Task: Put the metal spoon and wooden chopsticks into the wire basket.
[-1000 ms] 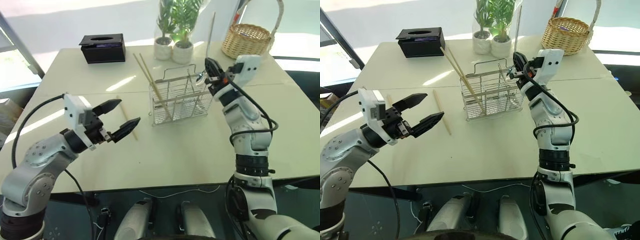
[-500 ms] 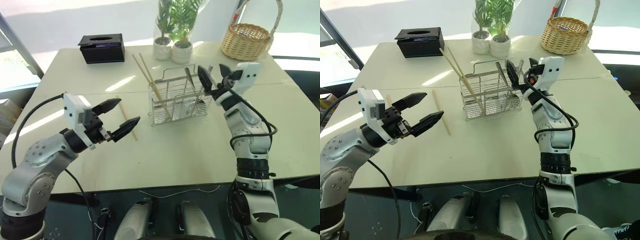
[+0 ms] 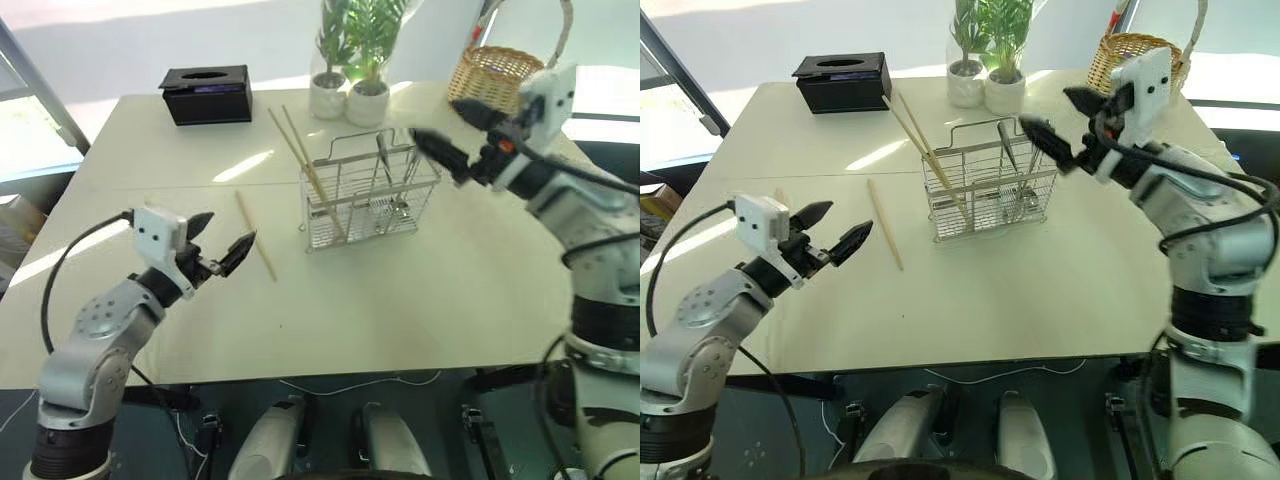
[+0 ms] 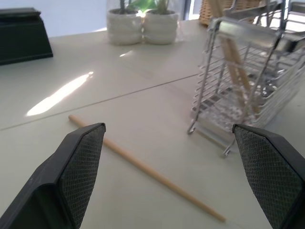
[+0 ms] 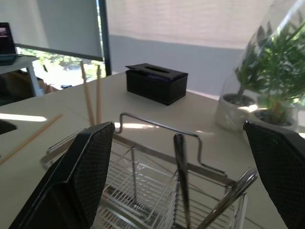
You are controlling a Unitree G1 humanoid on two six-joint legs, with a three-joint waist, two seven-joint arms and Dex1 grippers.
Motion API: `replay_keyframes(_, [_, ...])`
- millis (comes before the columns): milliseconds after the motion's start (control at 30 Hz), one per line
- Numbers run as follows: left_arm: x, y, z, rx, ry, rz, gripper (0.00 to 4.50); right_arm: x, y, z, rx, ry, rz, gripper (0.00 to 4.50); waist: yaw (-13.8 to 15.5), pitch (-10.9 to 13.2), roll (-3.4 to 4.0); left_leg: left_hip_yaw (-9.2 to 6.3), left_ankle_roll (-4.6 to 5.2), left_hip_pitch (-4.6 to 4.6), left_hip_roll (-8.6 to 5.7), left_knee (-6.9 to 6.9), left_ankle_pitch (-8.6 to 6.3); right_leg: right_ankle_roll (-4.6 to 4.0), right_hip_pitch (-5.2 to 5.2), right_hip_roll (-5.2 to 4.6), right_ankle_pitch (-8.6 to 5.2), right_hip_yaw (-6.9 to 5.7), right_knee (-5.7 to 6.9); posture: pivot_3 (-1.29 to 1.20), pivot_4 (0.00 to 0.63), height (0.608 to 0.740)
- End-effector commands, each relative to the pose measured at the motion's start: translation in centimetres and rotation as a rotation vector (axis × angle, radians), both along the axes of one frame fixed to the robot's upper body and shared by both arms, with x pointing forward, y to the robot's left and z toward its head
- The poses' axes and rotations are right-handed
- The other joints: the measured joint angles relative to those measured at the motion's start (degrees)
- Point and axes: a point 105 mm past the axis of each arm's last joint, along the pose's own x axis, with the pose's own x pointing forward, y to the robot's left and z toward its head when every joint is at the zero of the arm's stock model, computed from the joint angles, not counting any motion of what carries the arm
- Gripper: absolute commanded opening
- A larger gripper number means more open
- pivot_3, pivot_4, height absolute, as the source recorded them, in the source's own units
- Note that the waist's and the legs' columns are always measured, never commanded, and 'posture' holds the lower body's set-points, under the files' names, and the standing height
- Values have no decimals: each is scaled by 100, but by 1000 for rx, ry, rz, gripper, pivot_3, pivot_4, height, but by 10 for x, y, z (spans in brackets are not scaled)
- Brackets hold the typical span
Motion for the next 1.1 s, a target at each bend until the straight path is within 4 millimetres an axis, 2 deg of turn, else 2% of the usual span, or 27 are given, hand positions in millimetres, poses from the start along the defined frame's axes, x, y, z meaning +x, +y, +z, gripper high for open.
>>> replay_keyframes(33, [13, 15, -4, 35, -44, 145, 4500, -25, -2, 1, -35, 53, 122, 4467, 0, 4, -5, 1, 0, -2, 0, 0, 0, 1, 0, -2, 0, 0, -1, 0, 150, 740])
replay_keyframes(167, [32, 32, -17, 98, -59, 355, 4500, -34, -11, -8, -55, 111, 136, 4467, 5, 9, -14, 2, 0, -4, 3, 1, 0, 1, -1, -5, 0, -4, -2, 0, 150, 740])
replay_keyframes(300, [42, 37, -29, 56, -6, 493, 4500, -35, -20, -16, -58, 128, 109, 4467, 6, 13, -22, 2, 9, -11, 3, 19, -5, 14, 5, -6, 7, -10, -4, 0, 150, 740])
replay_keyframes(433, [41, 21, -19, -52, -45, 375, 4500, -39, -26, -16, -59, 134, 105, 4467, 9, 14, -23, 3, 18, -31, 2, 41, -12, 40, -5, -5, 21, -11, -5, 0, 150, 740])
replay_keyframes(533, [42, 20, -17, -101, -50, 378, 4500, -45, -28, -14, -67, 145, 120, 4467, 13, 15, -24, 2, 18, -31, 2, 45, -12, 41, -3, -5, 21, -12, -5, 0, 150, 740])
replay_keyframes(833, [56, 16, -33, 14, 43, 433, 4500, -67, -15, -3, -74, 148, 205, 4467, 11, 17, -29, 2, 19, -31, 2, 53, -12, 35, 2, -5, 18, -13, -5, 0, 150, 740])
replay_keyframes(1100, [67, 5, -33, 18, 126, 493, 4500, -66, -10, -9, -68, 152, 194, 4467, 14, 24, -40, 2, 21, -40, 2, 59, -13, 50, -1, -5, 26, -15, -6, 0, 150, 740])
